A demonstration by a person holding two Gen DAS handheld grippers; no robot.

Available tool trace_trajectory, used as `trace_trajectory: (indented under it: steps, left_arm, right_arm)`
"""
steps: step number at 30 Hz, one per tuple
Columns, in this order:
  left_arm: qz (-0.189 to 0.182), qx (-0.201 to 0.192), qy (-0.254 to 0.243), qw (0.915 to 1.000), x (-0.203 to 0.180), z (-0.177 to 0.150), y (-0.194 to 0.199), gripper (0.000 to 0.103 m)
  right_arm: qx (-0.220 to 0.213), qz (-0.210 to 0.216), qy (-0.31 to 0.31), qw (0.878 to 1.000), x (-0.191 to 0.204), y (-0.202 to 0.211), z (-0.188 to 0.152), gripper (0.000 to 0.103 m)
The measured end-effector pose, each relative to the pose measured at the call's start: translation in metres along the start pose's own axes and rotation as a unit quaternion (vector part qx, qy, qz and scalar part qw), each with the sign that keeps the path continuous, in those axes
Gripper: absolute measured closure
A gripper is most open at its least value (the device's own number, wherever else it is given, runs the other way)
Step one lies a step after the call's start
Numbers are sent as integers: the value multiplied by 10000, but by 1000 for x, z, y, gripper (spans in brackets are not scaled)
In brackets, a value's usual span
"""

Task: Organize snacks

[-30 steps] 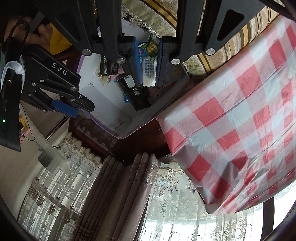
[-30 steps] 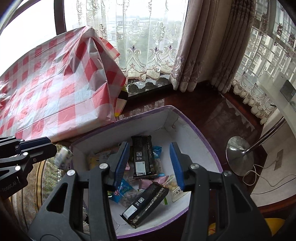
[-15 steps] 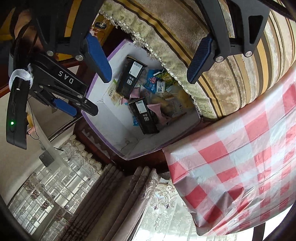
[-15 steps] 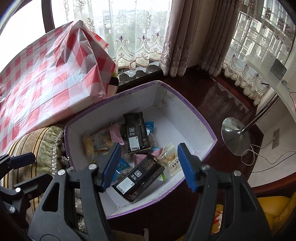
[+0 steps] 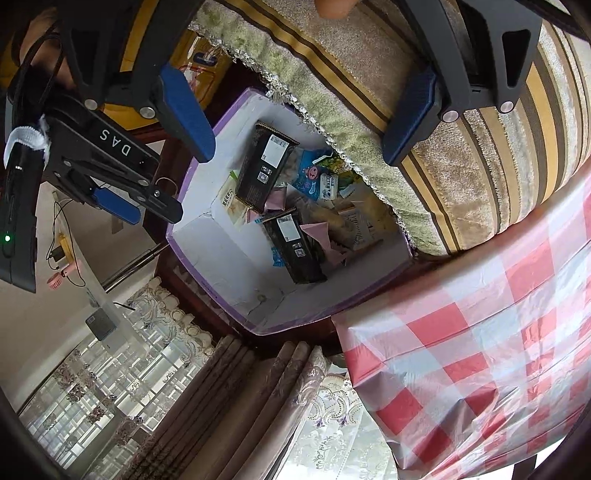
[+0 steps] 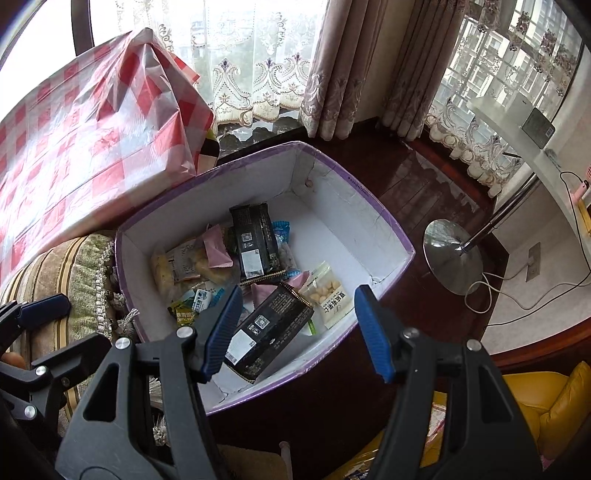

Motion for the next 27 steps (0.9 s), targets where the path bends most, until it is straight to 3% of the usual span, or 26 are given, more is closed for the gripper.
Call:
trace_trajectory:
  steps: [27]
  left_arm:
    - [10, 6, -26, 10000, -2, 2, -4, 8]
  right_arm:
    - [140, 110, 10, 9998, 4, -6, -6, 37]
Point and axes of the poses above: each gripper's, at about its wrist camera, not at the fingertips, and y roughly against the way its jaws point, x to its left, z to its top, the point moved 2 cm from there along -y, roughly the way its jaws point, and after that the axes turned 15 degrees about z, right-handed, at the moved point
